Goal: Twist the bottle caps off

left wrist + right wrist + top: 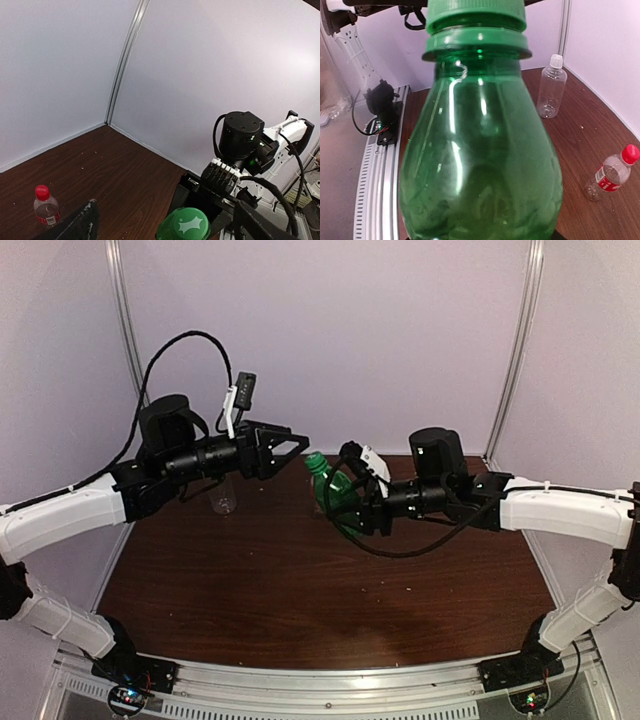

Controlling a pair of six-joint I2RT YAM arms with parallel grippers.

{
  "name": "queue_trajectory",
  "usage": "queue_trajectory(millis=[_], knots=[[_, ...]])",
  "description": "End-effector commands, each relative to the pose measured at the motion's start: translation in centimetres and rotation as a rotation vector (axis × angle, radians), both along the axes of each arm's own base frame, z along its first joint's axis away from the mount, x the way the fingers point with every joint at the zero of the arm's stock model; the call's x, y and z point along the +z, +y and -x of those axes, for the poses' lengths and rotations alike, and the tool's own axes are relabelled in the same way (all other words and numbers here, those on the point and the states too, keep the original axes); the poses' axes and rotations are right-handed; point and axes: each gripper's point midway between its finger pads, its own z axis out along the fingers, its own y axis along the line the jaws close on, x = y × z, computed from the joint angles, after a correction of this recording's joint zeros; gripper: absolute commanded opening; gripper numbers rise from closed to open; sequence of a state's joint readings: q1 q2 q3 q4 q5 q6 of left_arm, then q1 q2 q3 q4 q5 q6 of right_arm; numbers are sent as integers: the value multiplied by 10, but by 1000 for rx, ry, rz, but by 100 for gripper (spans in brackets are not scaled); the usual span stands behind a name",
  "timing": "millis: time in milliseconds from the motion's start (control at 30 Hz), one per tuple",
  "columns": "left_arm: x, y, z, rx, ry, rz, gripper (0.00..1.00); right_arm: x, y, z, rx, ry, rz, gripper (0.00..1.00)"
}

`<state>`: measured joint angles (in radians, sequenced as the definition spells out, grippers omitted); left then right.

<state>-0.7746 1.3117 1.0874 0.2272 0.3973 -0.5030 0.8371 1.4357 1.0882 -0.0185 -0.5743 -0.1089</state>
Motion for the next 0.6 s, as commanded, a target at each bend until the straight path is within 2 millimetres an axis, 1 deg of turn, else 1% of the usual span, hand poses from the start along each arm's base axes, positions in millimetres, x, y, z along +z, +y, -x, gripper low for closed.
queue_trajectory(millis=[0, 33, 167, 233, 300, 333, 433, 567], knots=[[27, 1, 36, -178, -200, 20, 96, 24, 4, 29, 172, 30, -70, 43], [27, -1, 42, -220, -218, 13, 98, 25, 5, 33, 203, 42, -76, 43], [28, -5, 66, -371, -271, 12, 98, 31, 10, 52, 328, 90, -101, 43], [28, -7, 73, -420, -288, 18, 98, 34, 11, 59, 378, 110, -115, 43], [27, -9, 78, -464, -294, 25, 96, 36, 12, 62, 403, 120, -125, 43], [27, -11, 81, -489, -293, 29, 93, 37, 12, 64, 414, 125, -129, 43], [25, -15, 83, -537, -276, 36, 82, 37, 14, 64, 425, 137, -130, 43], [21, -20, 83, -568, -260, 40, 68, 36, 14, 64, 425, 142, -129, 43]])
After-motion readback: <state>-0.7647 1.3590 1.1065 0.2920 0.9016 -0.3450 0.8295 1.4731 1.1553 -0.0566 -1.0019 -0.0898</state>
